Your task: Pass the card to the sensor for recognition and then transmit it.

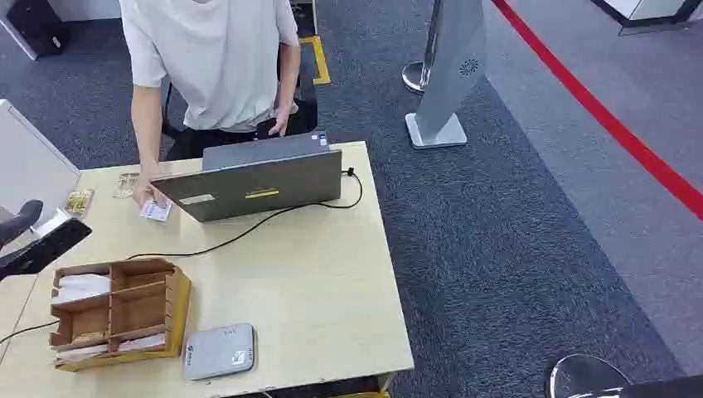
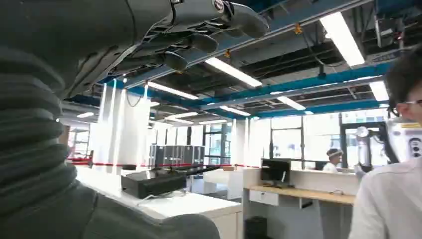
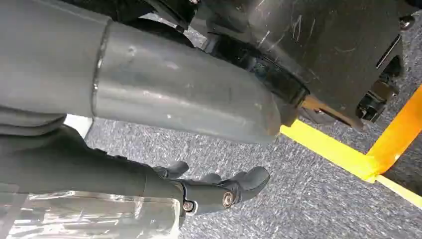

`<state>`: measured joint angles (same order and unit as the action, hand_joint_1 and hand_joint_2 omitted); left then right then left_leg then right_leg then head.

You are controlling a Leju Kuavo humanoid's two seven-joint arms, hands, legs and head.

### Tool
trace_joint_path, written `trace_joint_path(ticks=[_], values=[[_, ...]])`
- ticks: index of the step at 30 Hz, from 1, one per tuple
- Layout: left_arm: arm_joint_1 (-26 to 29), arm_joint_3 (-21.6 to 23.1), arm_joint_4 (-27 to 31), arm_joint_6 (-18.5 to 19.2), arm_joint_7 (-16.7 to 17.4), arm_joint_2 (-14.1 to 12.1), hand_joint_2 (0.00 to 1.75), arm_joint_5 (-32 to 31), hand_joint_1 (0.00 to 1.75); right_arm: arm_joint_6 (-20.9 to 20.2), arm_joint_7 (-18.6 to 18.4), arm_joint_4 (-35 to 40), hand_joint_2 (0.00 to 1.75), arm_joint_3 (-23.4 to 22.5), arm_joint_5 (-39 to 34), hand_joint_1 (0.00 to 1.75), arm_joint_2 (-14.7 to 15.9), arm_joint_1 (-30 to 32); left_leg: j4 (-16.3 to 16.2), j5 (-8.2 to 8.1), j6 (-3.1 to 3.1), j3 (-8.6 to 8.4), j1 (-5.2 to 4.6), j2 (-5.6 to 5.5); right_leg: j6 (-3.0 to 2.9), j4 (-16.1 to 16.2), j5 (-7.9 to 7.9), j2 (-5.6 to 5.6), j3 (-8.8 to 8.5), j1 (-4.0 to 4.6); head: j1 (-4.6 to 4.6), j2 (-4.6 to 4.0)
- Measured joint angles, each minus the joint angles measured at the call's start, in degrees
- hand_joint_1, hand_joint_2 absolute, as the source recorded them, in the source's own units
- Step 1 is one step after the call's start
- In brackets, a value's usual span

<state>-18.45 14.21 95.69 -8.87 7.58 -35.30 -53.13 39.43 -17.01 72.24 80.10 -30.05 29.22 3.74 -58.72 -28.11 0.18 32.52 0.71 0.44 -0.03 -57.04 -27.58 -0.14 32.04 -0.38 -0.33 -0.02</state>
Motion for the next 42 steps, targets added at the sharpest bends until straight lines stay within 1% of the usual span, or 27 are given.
trace_joint_path(ticks=[10, 20, 21, 29, 42], values=[[-2.0, -0.9, -5.5, 0.3, 0.5, -0.4, 1.75, 0.7, 0.0, 0.0, 1.1, -0.7, 0.0, 0.3, -1.4, 0.0, 0.0, -0.3, 0.0, 0.02, -0.03, 0.0, 0.0, 0.0, 0.0, 0.0, 0.0, 0.01, 0.0, 0.0, 0.0, 0.0], [-1.0, -0.9, -5.7, -0.2, 0.2, -0.4, 1.75, 0.5, 0.0, 0.0, 0.8, -0.7, 0.0, 0.3, -1.6, 0.0, 0.0, -0.3, 0.0, 0.02, -0.03, 0.0, -0.01, 0.0, 0.0, 0.0, 0.0, 0.01, 0.0, 0.0, 0.0, 0.0], [-1.0, -0.9, -5.7, -0.2, 0.2, -0.4, 1.75, 0.4, 1.75, 0.0, 0.7, -0.7, 0.0, 0.3, -1.6, 0.0, 0.0, -0.3, 0.0, 0.02, -0.03, 0.0, 0.0, 0.0, 0.0, 0.0, 0.01, 0.01, 0.0, 0.0, 0.0, 0.0], [-0.7, -0.9, -5.4, 0.0, -0.6, -0.4, 1.75, 2.3, 1.75, 0.0, 0.9, -0.9, 0.0, 0.3, -1.3, 0.0, 0.0, -0.3, 0.0, 0.03, -0.04, 0.0, 0.01, 0.0, -0.01, 0.0, 0.01, 0.0, 0.0, 0.0, 0.0, 0.0], [-0.7, -0.9, -5.4, 0.0, -1.0, -0.3, 1.75, 2.9, 1.75, 0.0, 0.5, -0.9, 0.0, 0.3, -1.2, 0.0, 0.0, -0.3, 0.0, 0.03, -0.04, 0.0, 0.0, 0.0, -0.01, 0.0, 0.01, 0.01, 0.0, 0.0, 0.0, 0.0]])
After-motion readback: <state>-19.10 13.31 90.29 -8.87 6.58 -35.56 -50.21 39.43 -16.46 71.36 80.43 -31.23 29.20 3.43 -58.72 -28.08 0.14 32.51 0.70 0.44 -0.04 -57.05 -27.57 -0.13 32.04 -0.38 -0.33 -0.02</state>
